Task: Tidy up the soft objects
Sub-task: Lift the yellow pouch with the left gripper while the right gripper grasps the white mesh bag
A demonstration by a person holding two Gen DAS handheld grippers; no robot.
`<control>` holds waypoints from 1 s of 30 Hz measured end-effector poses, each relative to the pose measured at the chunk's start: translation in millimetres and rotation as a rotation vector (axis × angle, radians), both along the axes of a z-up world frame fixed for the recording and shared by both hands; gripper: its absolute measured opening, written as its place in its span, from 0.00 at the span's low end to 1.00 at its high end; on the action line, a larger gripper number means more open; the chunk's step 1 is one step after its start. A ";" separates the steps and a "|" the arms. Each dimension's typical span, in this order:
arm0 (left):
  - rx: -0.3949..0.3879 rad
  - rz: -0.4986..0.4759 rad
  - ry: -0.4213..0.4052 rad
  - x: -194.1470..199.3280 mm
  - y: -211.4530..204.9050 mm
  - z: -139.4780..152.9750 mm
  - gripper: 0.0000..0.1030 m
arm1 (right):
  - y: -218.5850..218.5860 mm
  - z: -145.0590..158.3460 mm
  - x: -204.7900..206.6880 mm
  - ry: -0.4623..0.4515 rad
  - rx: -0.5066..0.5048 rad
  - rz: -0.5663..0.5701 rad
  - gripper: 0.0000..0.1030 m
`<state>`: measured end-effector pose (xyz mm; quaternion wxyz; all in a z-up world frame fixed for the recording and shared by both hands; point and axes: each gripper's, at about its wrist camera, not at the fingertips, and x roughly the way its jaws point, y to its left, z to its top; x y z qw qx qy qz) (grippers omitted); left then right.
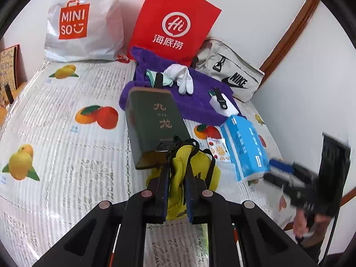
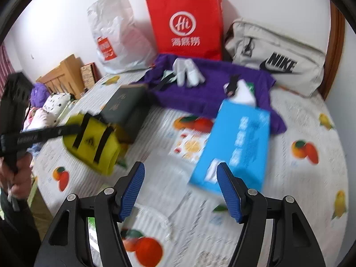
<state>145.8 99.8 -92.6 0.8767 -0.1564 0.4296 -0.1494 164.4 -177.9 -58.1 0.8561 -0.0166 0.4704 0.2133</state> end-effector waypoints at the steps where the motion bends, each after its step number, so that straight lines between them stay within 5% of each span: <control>1: -0.001 0.002 -0.004 0.7 0.8 1.3 0.12 | 1.6 -2.4 -3.7 0.008 0.003 0.002 0.65; 14: 0.010 -0.020 -0.064 22.4 1.0 28.5 0.12 | 7.8 -48.7 -23.7 0.135 0.050 -0.121 0.67; 30: 0.028 -0.047 -0.084 57.5 15.3 36.1 0.12 | 38.6 -70.4 0.4 0.200 0.046 -0.283 0.93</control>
